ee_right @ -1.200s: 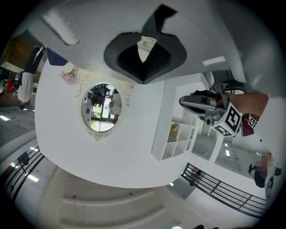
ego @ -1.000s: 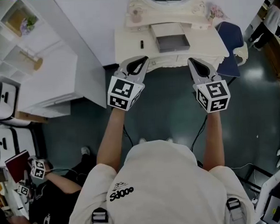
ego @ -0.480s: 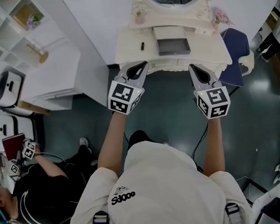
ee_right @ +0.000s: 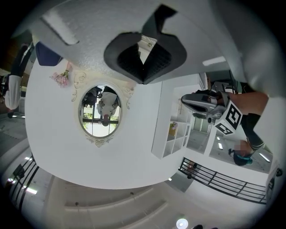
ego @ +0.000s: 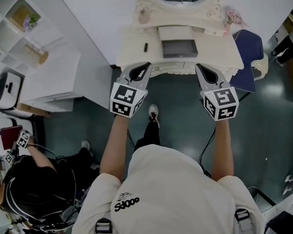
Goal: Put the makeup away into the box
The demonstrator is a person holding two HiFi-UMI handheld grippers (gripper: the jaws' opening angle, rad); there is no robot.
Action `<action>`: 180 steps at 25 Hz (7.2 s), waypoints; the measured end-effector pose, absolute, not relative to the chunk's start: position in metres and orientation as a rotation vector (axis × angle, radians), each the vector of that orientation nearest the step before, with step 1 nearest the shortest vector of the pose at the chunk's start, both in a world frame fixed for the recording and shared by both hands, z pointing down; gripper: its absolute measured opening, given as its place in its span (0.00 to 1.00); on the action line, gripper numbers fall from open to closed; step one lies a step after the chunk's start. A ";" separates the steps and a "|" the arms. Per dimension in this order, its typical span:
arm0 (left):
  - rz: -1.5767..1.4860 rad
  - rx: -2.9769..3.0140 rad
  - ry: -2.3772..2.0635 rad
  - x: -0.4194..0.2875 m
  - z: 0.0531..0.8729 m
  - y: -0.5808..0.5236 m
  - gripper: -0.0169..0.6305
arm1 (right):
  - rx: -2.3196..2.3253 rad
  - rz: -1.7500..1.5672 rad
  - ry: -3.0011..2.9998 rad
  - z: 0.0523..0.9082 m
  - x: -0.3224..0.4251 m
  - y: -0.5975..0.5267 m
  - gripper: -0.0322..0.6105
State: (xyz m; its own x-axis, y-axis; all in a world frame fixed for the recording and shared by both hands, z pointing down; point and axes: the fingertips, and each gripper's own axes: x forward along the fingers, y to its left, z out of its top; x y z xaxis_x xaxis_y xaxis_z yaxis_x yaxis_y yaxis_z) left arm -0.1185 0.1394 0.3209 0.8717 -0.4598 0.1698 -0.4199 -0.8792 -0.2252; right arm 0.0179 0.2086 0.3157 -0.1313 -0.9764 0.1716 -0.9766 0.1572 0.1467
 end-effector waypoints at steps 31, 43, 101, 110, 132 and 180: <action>-0.436 -2.996 0.679 0.002 0.366 -0.195 0.05 | 1.868 0.178 -2.140 0.344 0.127 -0.107 0.05; -0.732 -3.041 1.057 -0.022 0.467 -0.262 0.16 | 1.555 0.301 -2.266 0.411 0.124 -0.204 0.05; -0.945 -3.109 0.643 0.142 0.496 -0.208 0.20 | 1.760 0.383 -2.126 0.426 0.251 -0.149 0.05; -1.127 -3.071 0.146 0.227 0.544 -0.135 0.20 | 1.917 0.495 -1.977 0.449 0.304 -0.094 0.05; -1.558 -2.817 -0.155 0.250 0.660 -0.082 0.21 | 1.888 0.617 -1.902 0.494 0.333 -0.045 0.05; -0.080 -2.785 0.774 0.126 0.209 -0.231 0.05 | 1.782 -0.263 -2.246 0.218 0.254 -0.175 0.05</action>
State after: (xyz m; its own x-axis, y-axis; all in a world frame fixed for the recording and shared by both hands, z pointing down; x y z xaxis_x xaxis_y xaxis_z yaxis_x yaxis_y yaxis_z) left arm 0.1262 -0.2310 0.2094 0.8575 -0.5144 -0.0135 -0.5006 -0.8279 -0.2527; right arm 0.2538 -0.1754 0.2180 -0.2126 -0.9729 0.0910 -0.9255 0.2303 0.3008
